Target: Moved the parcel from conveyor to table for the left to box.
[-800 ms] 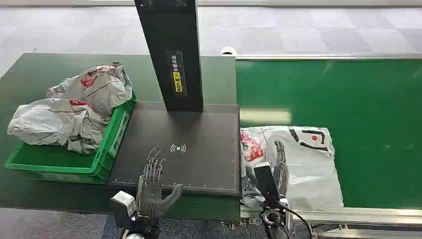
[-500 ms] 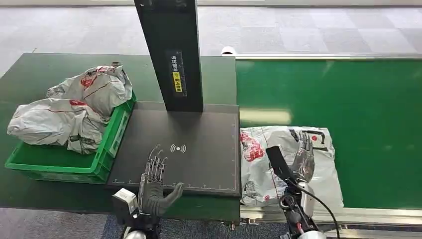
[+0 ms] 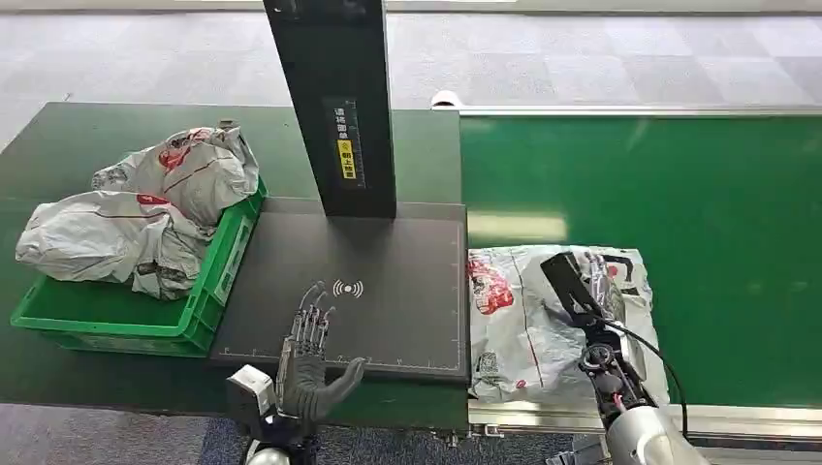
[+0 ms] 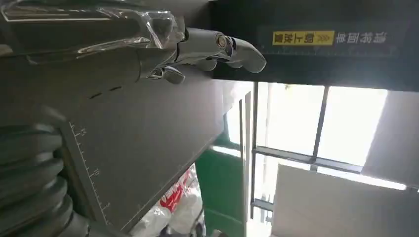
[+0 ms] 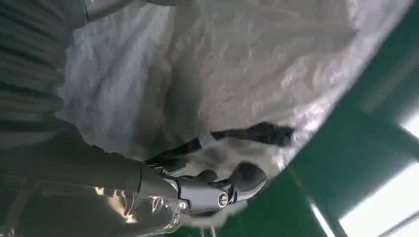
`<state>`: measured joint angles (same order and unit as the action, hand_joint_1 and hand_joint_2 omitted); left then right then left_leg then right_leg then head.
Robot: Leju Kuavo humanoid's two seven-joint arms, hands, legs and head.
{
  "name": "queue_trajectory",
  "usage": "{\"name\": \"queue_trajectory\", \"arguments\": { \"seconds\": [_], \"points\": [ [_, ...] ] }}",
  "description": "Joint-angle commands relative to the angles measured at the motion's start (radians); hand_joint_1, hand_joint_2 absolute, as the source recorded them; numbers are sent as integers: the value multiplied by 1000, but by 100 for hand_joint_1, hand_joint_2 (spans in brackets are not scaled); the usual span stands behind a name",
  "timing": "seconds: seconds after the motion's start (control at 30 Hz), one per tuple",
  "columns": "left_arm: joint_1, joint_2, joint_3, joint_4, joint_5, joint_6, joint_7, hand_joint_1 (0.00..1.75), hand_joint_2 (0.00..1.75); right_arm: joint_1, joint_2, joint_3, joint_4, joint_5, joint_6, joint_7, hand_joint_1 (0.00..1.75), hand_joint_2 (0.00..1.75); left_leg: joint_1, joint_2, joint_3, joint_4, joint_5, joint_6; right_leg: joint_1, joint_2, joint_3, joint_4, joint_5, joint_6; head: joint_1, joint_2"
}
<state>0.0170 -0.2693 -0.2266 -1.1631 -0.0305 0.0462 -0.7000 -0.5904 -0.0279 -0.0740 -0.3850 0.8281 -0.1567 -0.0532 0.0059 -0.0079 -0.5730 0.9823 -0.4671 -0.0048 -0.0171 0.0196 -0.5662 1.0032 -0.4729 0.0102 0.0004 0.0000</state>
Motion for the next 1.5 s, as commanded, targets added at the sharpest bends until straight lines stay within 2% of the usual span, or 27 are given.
{"name": "queue_trajectory", "arguments": {
  "seconds": [0.03,0.1,0.13,0.2,0.33,0.37,0.43,0.6,0.63,0.67,0.73,0.83,0.93,1.03,1.07,1.1,1.13,1.17,1.23,1.27,1.33,1.43,1.47,1.5],
  "points": [
    [-40,-22,-58,99,1,-2,2,0,175,-3,0,-31,151,13,59,51,0,175,0,-1,1,-1,0,0,0,-3,2,-1,-1,-1,-1,0],
    [-40,-22,-58,99,1,-2,2,0,175,-3,0,-31,151,13,59,51,0,175,1,-2,3,-1,0,0,2,-5,4,-2,-1,-1,0,0],
    [-59,-25,-82,131,-23,22,2,0,175,33,12,-32,155,29,176,154,0,175,1,-2,3,-1,0,0,1,-4,3,-1,-1,0,-1,0],
    [-67,-35,-86,145,-27,32,2,0,175,64,20,-31,157,33,162,148,0,175,2,-4,4,-1,0,0,2,-6,6,-3,-1,-1,-1,0],
    [-67,-35,-86,145,-27,32,2,0,175,64,20,-31,157,33,162,148,0,175,2,-3,11,0,-1,0,2,-5,12,-3,-3,1,0,0],
    [-67,-35,-86,145,-27,32,2,0,175,64,20,-31,157,33,162,148,0,175,2,-6,11,-1,0,0,3,-9,13,-4,-3,1,0,0],
    [-67,-35,-86,145,-27,32,2,0,175,64,20,-31,157,33,162,148,0,175,2,-2,14,-1,-3,0,2,-5,15,-3,-3,1,0,0],
    [-76,-46,-79,146,-18,41,2,0,175,68,20,-43,156,37,158,145,0,175,3,-7,13,-3,0,0,3,-11,16,-6,-1,1,0,0],
    [-76,-46,-79,146,-18,41,2,0,175,68,20,-43,156,37,158,145,40,175,3,-7,14,-2,0,0,3,-11,17,-6,-2,1,0,0],
    [-88,-59,-74,163,-23,52,2,0,175,65,17,-51,152,36,151,138,175,175,2,-3,19,0,-2,0,2,-6,19,-3,-3,1,0,0],
    [-83,-62,-66,159,-29,64,2,0,175,50,19,-73,149,29,139,126,175,175,3,-7,15,-1,0,1,3,-10,18,-5,-2,1,0,0],
    [-68,-58,-60,145,-24,62,2,0,175,31,20,-90,145,27,135,128,175,175,2,-4,16,0,-1,1,2,-7,18,-3,-2,1,0,0],
    [-37,-31,-58,122,3,54,2,0,175,21,27,-173,129,-24,80,56,175,175,1,-2,20,0,-2,0,2,-4,21,-2,-3,2,0,0],
    [-37,-31,-58,122,3,54,2,0,175,21,27,-173,129,-24,80,56,175,175,2,-2,18,-1,-2,0,2,-5,19,-3,-2,1,0,0],
    [30,-16,-48,-6,7,102,2,0,175,6,57,-421,8,-356,2,-321,175,175,2,-2,17,-1,-1,0,2,-5,19,-4,-1,1,0,0],
    [47,-10,-47,-23,7,96,2,0,175,25,61,-397,-93,-361,24,-552,175,175,2,-2,18,-1,-2,0,2,-5,21,-3,-2,1,0,0],
    [60,-1,-47,-37,10,91,2,0,175,6,53,-397,-107,-363,37,-525,175,175,1,1,19,0,-3,0,1,-1,20,-1,-3,2,0,0],
    [73,3,-49,-65,-8,102,2,0,175,57,92,-441,-290,-457,86,-600,175,175,1,1,16,1,-3,1,1,-1,18,-1,-3,1,0,0],
    [73,3,-49,-65,-8,102,2,0,175,57,92,-441,-290,-457,86,-600,175,175,0,0,14,1,-3,0,0,-2,15,0,-3,1,-1,0],
    [62,12,-63,-64,-15,118,2,0,175,187,146,-443,-541,-552,109,-640,175,175,0,-2,11,1,-3,1,-1,-3,14,0,-3,2,0,0],
    [60,14,-63,-63,-11,117,2,0,175,188,144,-440,-577,-551,111,-630,175,175,1,-3,5,1,-2,2,1,-7,10,-1,-2,1,0,0],
    [60,14,-63,-63,-11,117,2,0,175,188,144,-440,-577,-551,111,-630,175,175,1,-6,7,0,-2,2,1,-9,11,-1,-4,2,0,0],
    [46,13,-70,-56,-22,118,2,0,175,298,195,-438,-842,-669,123,-645,175,175,0,-6,5,0,-2,2,0,-10,9,-1,-4,1,0,0],
    [43,18,-75,-64,-26,119,2,0,175,380,222,-423,-1021,-748,111,-645,175,175,1,-8,4,0,-2,2,1,-11,9,-1,-4,1,0,0]
  ]
}}
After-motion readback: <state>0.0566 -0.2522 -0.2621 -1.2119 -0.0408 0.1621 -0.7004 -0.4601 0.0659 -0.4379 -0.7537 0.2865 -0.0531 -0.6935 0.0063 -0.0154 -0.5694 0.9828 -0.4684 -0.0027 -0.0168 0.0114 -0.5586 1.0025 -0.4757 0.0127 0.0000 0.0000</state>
